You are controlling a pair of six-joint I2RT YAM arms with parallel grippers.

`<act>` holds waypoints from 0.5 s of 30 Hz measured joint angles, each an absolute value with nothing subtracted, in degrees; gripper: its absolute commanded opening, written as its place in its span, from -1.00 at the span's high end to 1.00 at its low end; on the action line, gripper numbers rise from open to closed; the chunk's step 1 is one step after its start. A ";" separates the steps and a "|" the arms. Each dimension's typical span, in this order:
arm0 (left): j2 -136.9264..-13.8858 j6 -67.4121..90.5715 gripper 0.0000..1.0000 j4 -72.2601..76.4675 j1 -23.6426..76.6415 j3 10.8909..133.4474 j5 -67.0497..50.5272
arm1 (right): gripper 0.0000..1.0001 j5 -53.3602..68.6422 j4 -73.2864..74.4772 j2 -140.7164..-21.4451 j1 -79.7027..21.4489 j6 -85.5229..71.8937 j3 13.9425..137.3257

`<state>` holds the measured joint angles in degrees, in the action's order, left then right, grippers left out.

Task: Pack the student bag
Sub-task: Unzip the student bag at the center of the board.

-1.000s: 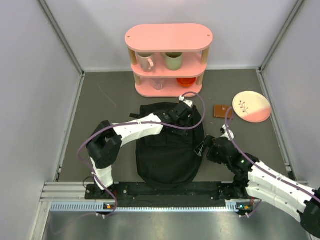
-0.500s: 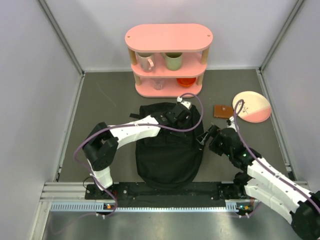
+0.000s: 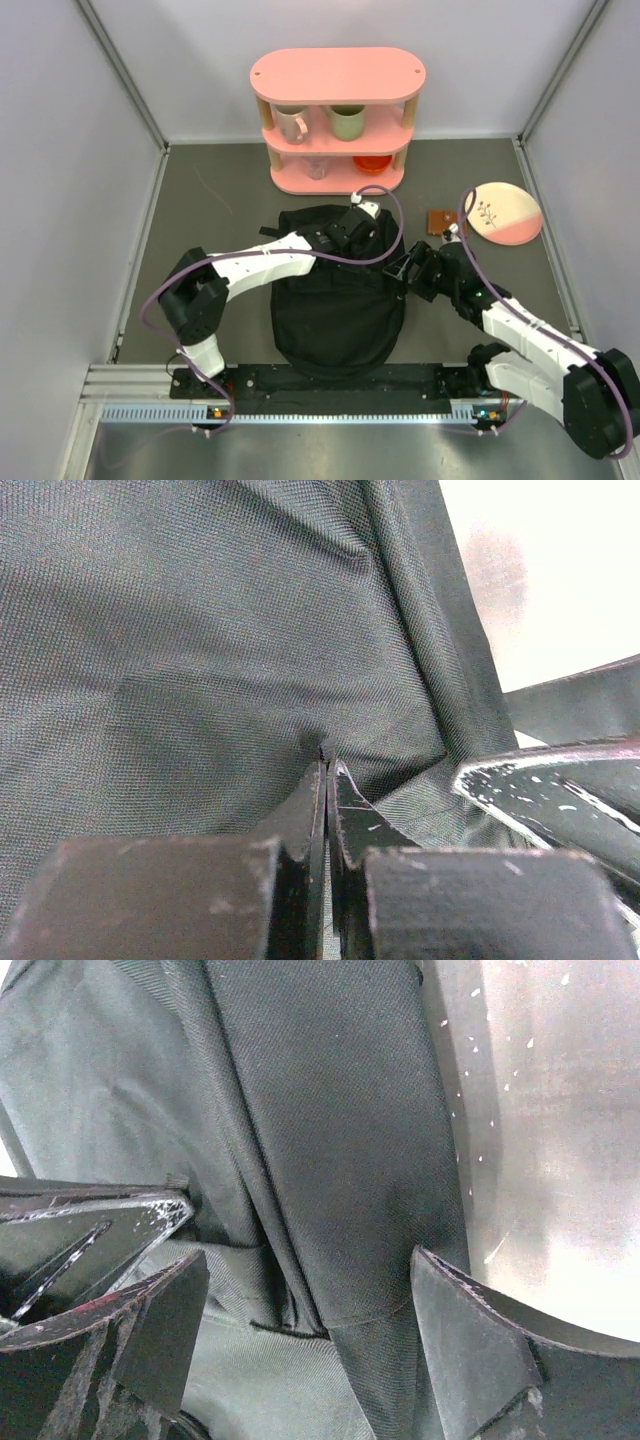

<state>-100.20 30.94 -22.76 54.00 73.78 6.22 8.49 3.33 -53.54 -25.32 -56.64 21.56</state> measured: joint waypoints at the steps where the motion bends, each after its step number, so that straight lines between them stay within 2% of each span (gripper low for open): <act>1: -100.09 30.94 1.00 -22.72 54.00 73.71 6.20 | -0.48 8.71 2.57 -54.46 -25.32 -56.64 21.56; 4: -99.68 30.96 1.00 -22.61 54.00 73.41 6.00 | -0.19 9.39 0.73 -56.95 -25.32 -56.58 21.54; 7: -98.83 30.96 1.00 -22.20 53.98 72.51 5.82 | 0.29 9.98 -1.13 -59.59 -25.30 -56.27 21.54; 8: -98.54 30.96 1.00 -22.06 53.98 72.27 5.78 | 0.62 10.04 -1.52 -60.40 -25.32 -56.03 21.54; 10: -97.95 30.96 1.00 -21.69 53.98 71.75 5.54 | 0.94 9.87 -2.24 -61.52 -25.30 -55.22 21.56; 11: -97.65 30.94 1.00 -21.61 53.98 71.53 5.39 | 1.00 9.65 -2.39 -62.04 -25.23 -54.76 21.56; 15: -96.36 30.94 1.00 -21.41 54.00 70.67 5.37 | 1.00 9.23 -2.39 -62.33 -25.10 -53.56 21.56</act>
<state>-96.36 30.94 -21.41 54.00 70.67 5.37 9.23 -2.39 -62.33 -25.10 -53.56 21.56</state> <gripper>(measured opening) 0.008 0.041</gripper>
